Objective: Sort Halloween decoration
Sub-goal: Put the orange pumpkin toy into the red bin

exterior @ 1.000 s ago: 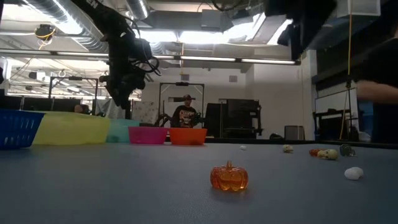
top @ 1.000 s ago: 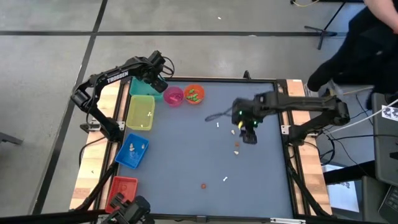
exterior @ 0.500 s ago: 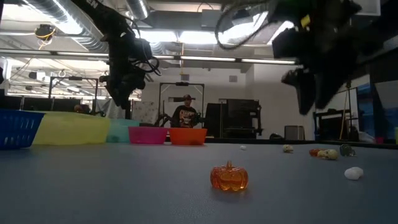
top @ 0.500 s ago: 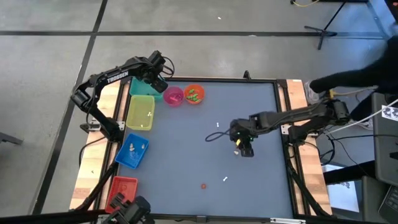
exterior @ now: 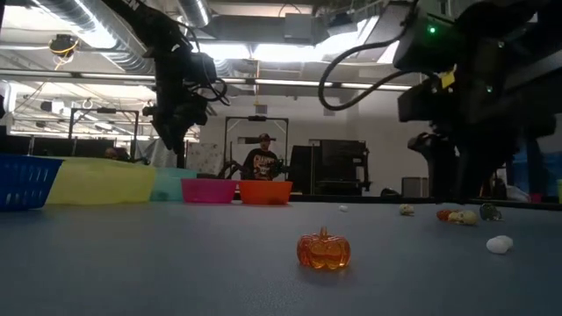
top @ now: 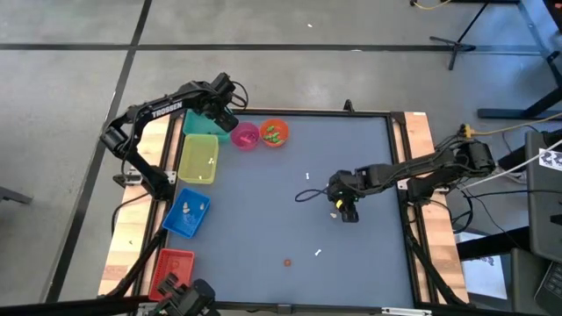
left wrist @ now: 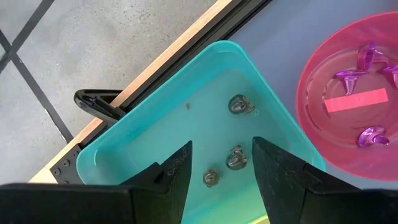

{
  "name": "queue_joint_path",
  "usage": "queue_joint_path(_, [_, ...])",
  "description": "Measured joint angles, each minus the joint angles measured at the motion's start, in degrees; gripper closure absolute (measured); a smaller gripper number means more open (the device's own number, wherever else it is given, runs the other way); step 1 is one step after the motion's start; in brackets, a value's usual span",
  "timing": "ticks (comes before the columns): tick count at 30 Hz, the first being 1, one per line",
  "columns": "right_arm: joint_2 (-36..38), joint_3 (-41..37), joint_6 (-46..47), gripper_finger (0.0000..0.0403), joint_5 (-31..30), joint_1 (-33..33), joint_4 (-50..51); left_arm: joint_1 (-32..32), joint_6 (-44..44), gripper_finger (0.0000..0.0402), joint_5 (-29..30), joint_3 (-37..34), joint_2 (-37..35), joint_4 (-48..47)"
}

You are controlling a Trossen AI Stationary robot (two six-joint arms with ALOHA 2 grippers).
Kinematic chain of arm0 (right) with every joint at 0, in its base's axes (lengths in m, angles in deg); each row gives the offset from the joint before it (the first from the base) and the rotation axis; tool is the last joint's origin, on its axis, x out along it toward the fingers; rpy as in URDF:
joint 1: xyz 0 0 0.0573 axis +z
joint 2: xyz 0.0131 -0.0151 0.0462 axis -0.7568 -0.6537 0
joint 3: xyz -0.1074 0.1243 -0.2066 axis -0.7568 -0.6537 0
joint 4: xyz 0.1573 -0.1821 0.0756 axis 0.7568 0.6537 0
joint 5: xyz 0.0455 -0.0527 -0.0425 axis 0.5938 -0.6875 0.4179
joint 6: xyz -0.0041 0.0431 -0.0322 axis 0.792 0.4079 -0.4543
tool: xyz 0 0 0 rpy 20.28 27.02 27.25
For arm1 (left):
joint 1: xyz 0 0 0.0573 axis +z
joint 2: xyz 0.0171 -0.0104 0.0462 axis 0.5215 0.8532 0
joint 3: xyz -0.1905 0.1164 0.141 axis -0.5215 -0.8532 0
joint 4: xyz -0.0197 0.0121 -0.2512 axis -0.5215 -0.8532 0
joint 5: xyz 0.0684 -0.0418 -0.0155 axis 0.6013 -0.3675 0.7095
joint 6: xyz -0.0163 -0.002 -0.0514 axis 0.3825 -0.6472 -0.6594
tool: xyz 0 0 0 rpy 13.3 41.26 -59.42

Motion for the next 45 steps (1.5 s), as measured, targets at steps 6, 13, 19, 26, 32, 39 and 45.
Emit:
queue_joint_path(6, [0.0, -0.7, 0.0, 0.0189, -1.8, -0.1, -1.4, 0.0, 0.0, 0.0250, 0.0, 0.0, 0.0, 0.0])
queue_joint_path(13, [0.0, -0.7, 0.0, 0.0189, 0.0, -0.1, -1.4, 0.0, 0.0, 0.0250, 0.0, 0.0, 0.0, 0.0])
queue_joint_path(19, [-1.0, -0.7, 0.0, 0.0189, 0.0, -0.1, -1.5, 0.0, 0.0, 0.0250, 0.0, 0.0, 0.0, 0.0])
queue_joint_path(26, [-5.0, -0.6, 0.0, 0.0189, 0.0, -0.1, -2.5, 0.0, 0.0, 0.0250, 0.0, 0.0, 0.0, 0.0])
queue_joint_path(32, [-5.4, -0.5, 0.0, 0.0189, 0.0, -0.1, -3.1, 0.0, 0.0, 0.0250, 0.0, 0.0, 0.0, 0.3])
queue_joint_path(39, [-5.5, -0.5, 0.0, 0.0212, 0.0, -0.1, -3.1, 0.0, 0.0, 0.0250, 0.0, 0.0, 0.0, 1.3])
queue_joint_path(45, [-5.5, -0.6, 0.0, 0.0268, 0.0, -0.1, -3.3, 0.0, 0.0, 0.0250, 0.0, 0.0, 0.0, 1.8])
